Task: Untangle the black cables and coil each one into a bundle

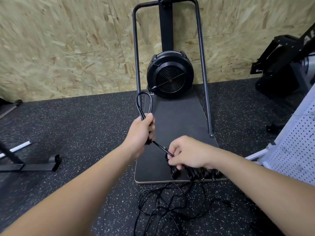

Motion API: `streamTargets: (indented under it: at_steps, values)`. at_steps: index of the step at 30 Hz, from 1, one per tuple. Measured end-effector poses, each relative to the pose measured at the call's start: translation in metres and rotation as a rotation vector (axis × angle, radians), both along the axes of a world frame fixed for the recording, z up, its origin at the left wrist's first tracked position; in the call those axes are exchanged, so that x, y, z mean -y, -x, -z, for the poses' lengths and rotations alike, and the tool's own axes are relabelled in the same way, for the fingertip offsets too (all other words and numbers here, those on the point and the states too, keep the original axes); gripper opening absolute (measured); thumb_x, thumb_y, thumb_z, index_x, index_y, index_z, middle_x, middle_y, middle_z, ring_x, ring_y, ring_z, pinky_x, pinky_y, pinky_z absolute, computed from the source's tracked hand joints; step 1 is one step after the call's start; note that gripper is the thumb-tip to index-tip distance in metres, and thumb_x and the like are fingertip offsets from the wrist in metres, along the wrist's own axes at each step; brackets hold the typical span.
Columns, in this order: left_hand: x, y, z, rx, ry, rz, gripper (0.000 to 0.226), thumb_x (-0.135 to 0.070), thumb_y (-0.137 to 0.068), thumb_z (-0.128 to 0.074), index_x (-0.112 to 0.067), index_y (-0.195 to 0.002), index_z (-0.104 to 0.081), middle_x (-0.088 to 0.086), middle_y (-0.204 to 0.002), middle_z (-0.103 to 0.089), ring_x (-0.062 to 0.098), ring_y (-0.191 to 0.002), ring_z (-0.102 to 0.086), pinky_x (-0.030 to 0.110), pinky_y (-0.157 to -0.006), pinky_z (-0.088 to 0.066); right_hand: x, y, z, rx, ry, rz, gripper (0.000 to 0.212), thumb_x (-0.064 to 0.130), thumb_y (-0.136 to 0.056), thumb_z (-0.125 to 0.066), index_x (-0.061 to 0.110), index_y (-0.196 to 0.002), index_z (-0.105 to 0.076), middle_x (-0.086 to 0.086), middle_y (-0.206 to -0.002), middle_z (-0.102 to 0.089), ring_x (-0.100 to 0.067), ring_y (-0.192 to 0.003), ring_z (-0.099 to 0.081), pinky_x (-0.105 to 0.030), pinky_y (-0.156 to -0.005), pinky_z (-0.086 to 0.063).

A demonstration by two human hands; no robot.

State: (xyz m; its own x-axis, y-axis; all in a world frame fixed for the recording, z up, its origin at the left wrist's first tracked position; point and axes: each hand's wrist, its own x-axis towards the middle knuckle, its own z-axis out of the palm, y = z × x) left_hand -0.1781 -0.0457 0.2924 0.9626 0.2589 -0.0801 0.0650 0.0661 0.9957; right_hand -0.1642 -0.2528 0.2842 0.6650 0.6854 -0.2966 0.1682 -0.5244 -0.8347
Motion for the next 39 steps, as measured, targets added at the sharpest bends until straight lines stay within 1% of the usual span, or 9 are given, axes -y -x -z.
streamTargets:
  at_steps: [4, 9, 13, 16, 21, 24, 27, 33, 39]
  values:
    - [0.002, 0.005, 0.004, -0.034, -0.278, 0.026, 0.025, -0.026, -0.111, -0.05, -0.021, -0.087, -0.052, -0.007, -0.063, -0.036, 0.017, -0.058, -0.03, 0.033, -0.053, -0.023, 0.002, -0.003, -0.033, 0.19, -0.196, 0.031, 0.011, 0.023, -0.099, -0.078, 0.017, -0.091, -0.08, -0.005, -0.07, -0.073, -0.011, -0.06, -0.061, -0.03, -0.063, -0.05]
    - [0.028, 0.025, -0.006, -0.223, -0.215, 0.284, 0.063, -0.087, -0.096, -0.049, -0.029, -0.072, -0.058, -0.004, -0.071, -0.05, 0.016, -0.062, -0.043, 0.032, -0.058, -0.035, -0.001, -0.011, -0.028, 0.229, -0.27, 0.3, 0.018, 0.039, -0.09, -0.087, 0.023, -0.081, -0.086, -0.016, -0.073, -0.074, -0.016, -0.063, -0.051, -0.034, -0.066, -0.038]
    - [0.03, 0.031, -0.007, -0.088, -0.286, 0.543, 0.021, -0.027, -0.104, -0.076, -0.038, -0.086, -0.073, -0.015, -0.078, -0.058, 0.005, -0.071, -0.048, 0.025, -0.064, -0.039, 0.0, -0.025, -0.029, -0.146, -0.357, 0.376, 0.018, 0.02, -0.092, -0.089, 0.004, -0.093, -0.081, -0.014, -0.079, -0.072, -0.015, -0.062, -0.059, -0.03, -0.058, -0.047]
    - [0.016, 0.023, -0.001, -0.076, -0.24, 0.479, 0.023, -0.009, -0.106, -0.069, -0.028, -0.093, -0.07, -0.007, -0.08, -0.053, 0.008, -0.071, -0.046, 0.023, -0.063, -0.041, 0.01, -0.03, -0.037, -0.423, -0.506, 0.3, 0.025, 0.007, -0.103, -0.074, -0.011, -0.12, -0.072, -0.023, -0.105, -0.078, -0.022, -0.088, -0.075, -0.031, -0.079, -0.062]
    - [-0.004, 0.01, 0.003, -0.064, -0.04, 0.255, 0.027, -0.012, -0.111, -0.059, -0.022, -0.088, -0.051, -0.004, -0.076, -0.045, 0.01, -0.065, -0.039, 0.022, -0.058, -0.035, 0.025, -0.03, -0.008, -0.148, -0.061, 0.08, 0.028, 0.025, -0.097, -0.082, 0.012, -0.121, -0.076, -0.007, -0.116, -0.083, -0.027, -0.122, -0.074, -0.046, -0.112, -0.053]
    - [-0.008, 0.005, 0.003, -0.045, -0.04, 0.174, 0.022, -0.014, -0.11, -0.062, -0.022, -0.092, -0.052, -0.005, -0.076, -0.047, 0.011, -0.066, -0.039, 0.023, -0.06, -0.034, 0.024, -0.024, -0.001, -0.054, -0.023, 0.053, 0.022, 0.03, -0.106, -0.072, 0.01, -0.107, -0.082, 0.005, -0.098, -0.084, -0.018, -0.096, -0.078, -0.032, -0.093, -0.059]
    - [-0.012, 0.003, 0.003, 0.0, -0.12, 0.155, 0.029, -0.034, -0.106, -0.07, -0.026, -0.085, -0.051, -0.002, -0.078, -0.042, 0.015, -0.067, -0.034, 0.028, -0.06, -0.033, 0.024, -0.026, -0.022, 0.111, -0.068, 0.144, 0.036, 0.033, -0.111, -0.064, 0.007, -0.093, -0.082, 0.008, -0.068, -0.073, -0.008, -0.055, -0.051, -0.017, -0.055, -0.039]
    - [0.014, 0.024, 0.004, -0.018, -0.406, 0.319, 0.05, -0.066, -0.106, -0.057, -0.019, -0.09, -0.06, 0.0, -0.069, -0.05, 0.02, -0.064, -0.048, 0.03, -0.056, -0.039, 0.012, -0.035, -0.058, -0.117, -0.666, 0.371, 0.029, 0.027, -0.11, -0.066, -0.001, -0.102, -0.07, -0.015, -0.085, -0.069, -0.014, -0.058, -0.05, -0.024, -0.047, -0.038]
    - [0.057, 0.034, 0.008, 0.095, -0.48, 0.389, 0.031, -0.037, -0.113, -0.06, -0.012, -0.096, -0.065, -0.008, -0.073, -0.064, 0.012, -0.065, -0.051, 0.024, -0.062, -0.043, 0.009, -0.04, -0.057, 0.14, -0.538, 0.649, 0.033, 0.031, -0.102, -0.078, 0.001, -0.089, -0.076, -0.009, -0.065, -0.069, -0.019, -0.049, -0.057, -0.033, -0.057, -0.049]
